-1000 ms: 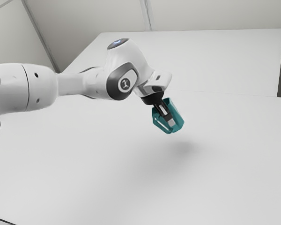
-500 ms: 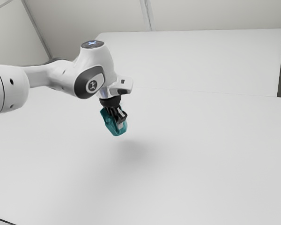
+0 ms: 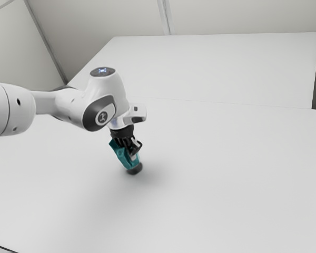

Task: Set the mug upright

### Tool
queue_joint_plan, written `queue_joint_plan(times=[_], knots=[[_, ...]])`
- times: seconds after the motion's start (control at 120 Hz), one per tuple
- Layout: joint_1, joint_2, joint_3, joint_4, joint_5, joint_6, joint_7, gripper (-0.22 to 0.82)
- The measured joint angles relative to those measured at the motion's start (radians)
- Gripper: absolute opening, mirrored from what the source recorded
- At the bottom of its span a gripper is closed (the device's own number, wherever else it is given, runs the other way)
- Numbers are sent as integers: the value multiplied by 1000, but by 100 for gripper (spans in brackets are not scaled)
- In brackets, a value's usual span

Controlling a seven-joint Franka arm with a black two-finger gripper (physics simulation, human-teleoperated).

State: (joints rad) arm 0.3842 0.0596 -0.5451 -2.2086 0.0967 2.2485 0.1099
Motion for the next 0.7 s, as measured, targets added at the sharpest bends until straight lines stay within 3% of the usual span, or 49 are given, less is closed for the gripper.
queue_joint_plan(times=[0.4,0.583,0.7], knots=[[14,60,1,-16,7,76,-54,-13],[15,66,0,-18,4,90,-64,24],[15,37,-1,-18,3,94,-68,39]])
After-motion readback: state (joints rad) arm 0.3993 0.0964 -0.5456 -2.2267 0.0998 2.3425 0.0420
